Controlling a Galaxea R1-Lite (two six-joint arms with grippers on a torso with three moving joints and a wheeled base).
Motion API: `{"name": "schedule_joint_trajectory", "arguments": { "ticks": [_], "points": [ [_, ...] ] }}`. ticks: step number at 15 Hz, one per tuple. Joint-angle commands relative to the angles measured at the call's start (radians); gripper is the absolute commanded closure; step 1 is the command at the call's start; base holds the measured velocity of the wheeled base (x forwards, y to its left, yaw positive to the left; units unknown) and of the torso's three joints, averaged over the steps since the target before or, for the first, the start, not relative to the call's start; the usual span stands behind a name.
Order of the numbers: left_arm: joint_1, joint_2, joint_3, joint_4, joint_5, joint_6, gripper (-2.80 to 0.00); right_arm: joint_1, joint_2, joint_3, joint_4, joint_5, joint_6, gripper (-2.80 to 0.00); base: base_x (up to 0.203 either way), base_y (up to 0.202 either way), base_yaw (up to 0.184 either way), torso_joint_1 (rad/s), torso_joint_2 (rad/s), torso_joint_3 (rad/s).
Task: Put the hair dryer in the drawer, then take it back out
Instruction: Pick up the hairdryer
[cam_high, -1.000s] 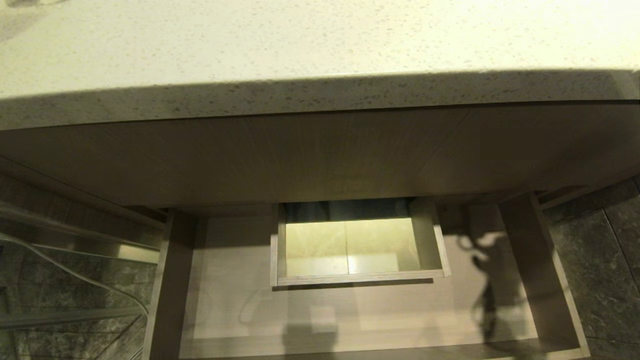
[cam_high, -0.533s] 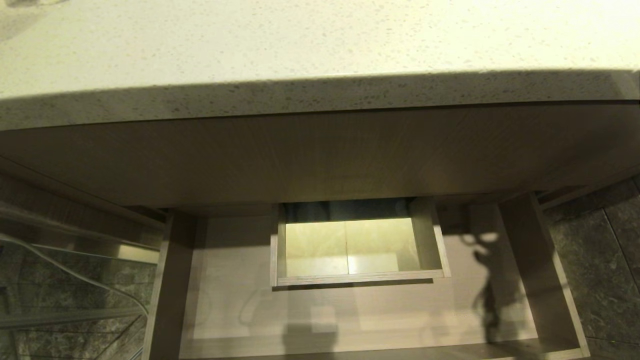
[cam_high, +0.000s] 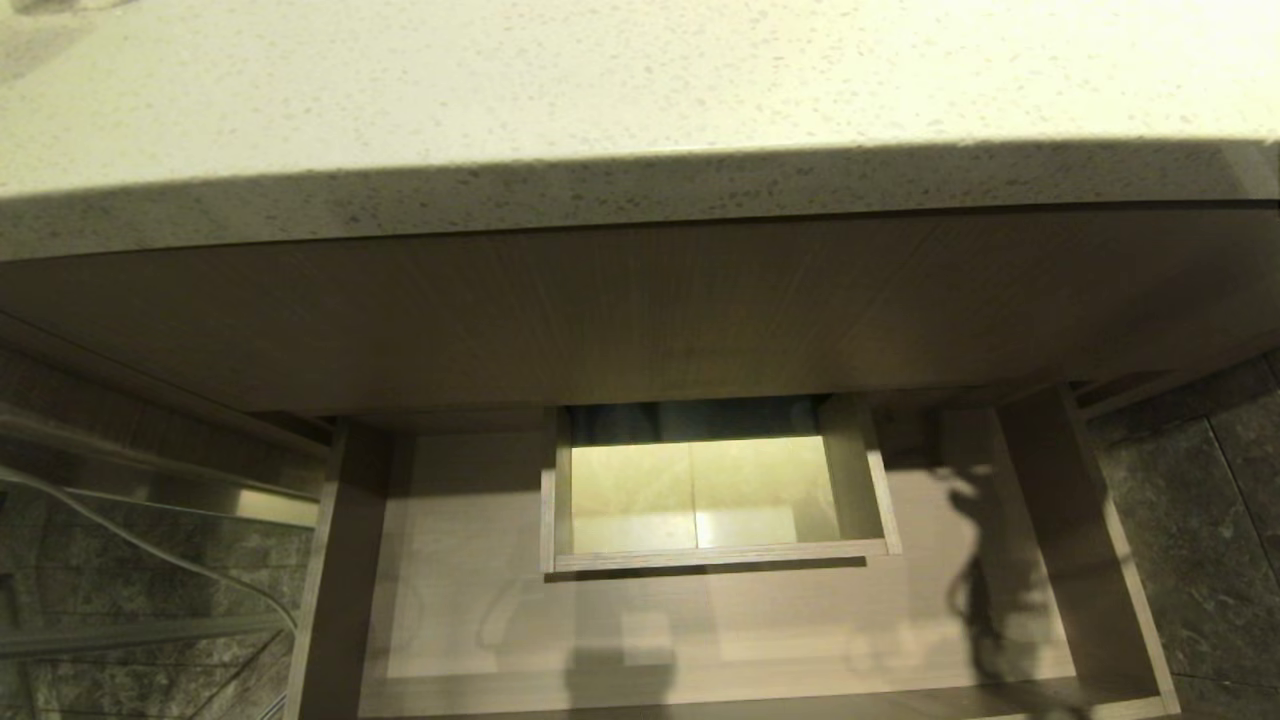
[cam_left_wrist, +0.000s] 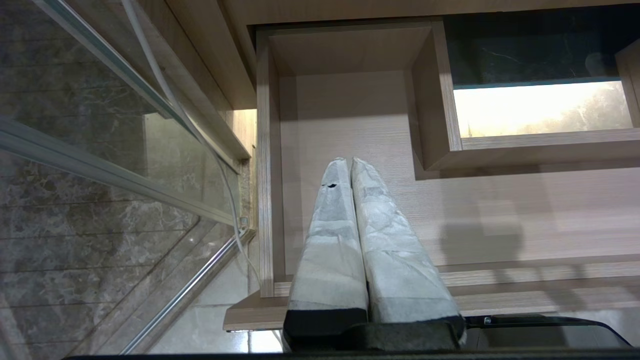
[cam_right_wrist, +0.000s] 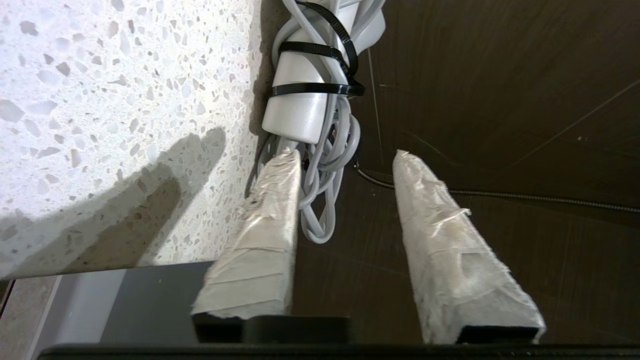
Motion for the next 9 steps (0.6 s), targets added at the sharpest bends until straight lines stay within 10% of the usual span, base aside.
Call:
{"name": "schedule_joint_trajectory", "arguments": {
  "ticks": [1, 9],
  "points": [
    [0.000, 0.000, 0.000, 0.000, 0.000, -0.001, 0.00, 0.000, 0.018, 0.005, -0.007, -0.003, -0.005, -2.80, 0.000, 0.000, 0.000, 0.000, 0.00, 0.000],
    [0.000, 0.000, 0.000, 0.000, 0.000, -0.002, 0.00, -0.011, 0.078, 0.002, -0.085, -0.047, 0.004, -2.80, 0.000, 0.000, 0.000, 0.000, 0.00, 0.000]
  ]
}}
